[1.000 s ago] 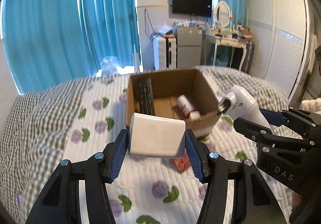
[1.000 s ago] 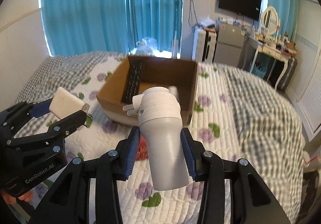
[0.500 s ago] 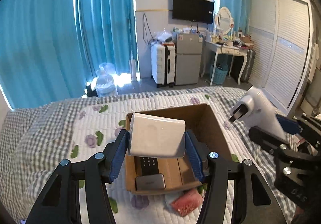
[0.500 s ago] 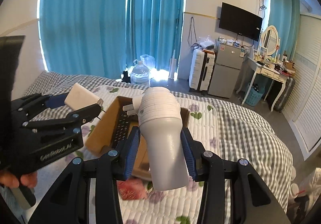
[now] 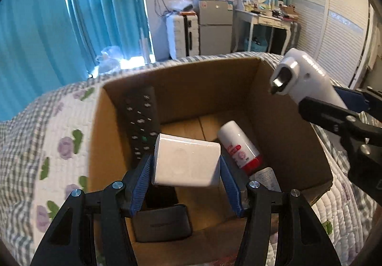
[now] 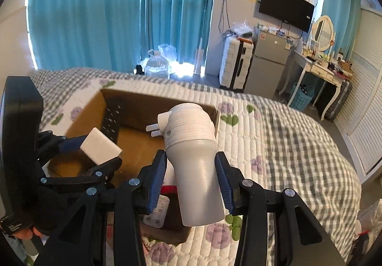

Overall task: Organize rigid objects
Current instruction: 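Lower the hair dryer and adapter into the box and open both grippers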

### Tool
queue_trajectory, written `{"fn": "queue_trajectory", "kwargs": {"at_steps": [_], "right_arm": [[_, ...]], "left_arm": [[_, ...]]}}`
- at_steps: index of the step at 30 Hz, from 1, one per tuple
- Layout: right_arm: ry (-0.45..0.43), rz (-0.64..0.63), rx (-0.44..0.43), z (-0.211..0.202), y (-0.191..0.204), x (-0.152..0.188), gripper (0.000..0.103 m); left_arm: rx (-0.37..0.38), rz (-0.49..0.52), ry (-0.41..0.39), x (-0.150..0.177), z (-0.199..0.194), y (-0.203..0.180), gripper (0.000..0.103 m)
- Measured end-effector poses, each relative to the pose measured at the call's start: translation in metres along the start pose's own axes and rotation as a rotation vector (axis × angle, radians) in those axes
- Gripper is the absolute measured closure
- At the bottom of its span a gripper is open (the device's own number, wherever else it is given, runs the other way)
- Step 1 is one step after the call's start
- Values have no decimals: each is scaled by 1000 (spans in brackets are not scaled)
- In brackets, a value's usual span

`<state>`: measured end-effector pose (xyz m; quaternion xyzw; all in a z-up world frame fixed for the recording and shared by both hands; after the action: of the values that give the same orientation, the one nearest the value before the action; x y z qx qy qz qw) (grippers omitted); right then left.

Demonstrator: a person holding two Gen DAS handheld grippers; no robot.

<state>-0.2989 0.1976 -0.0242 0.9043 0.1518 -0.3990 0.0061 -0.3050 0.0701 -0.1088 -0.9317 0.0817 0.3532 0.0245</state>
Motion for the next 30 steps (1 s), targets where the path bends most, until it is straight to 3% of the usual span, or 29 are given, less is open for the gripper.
{"fn": "queue_trajectory", "kwargs": {"at_steps": [3, 7, 13, 22, 25, 27, 30], "right_arm": [[3, 16, -6, 5, -5, 4, 62], [-7, 34, -12, 5, -11, 2, 62], [-36, 65, -51, 8, -11, -12, 61], [58, 46, -71, 69, 13, -14, 61], [29, 61, -74, 69, 16, -12, 40], [18, 64, -88, 63, 18, -13, 34], [-10, 36, -32, 39, 16, -14, 29]], "left_arm": [[13, -9, 5, 1, 3, -2, 43], [3, -18, -59, -7, -8, 2, 13], [-24, -60, -153, -19, -40, 20, 2], [-91, -122, -209, -21, -60, 58, 1], [-70, -118, -215, -18, -64, 60, 1], [-64, -117, -223, -17, -70, 60, 1], [-66, -116, -238, -14, -84, 59, 1]]}}
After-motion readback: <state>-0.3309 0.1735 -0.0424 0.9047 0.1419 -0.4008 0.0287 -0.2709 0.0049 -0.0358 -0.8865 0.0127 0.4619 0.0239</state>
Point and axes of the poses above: each gripper's, at about its wrist camera, not at the fingertips, and z roughly the way its jaws point, y to its left, x to its underside, the point moved 5 cm from there along z, roughly the way its jaws point, and after that the axes turned 3 degrees about -z, right-handed, at the moved point
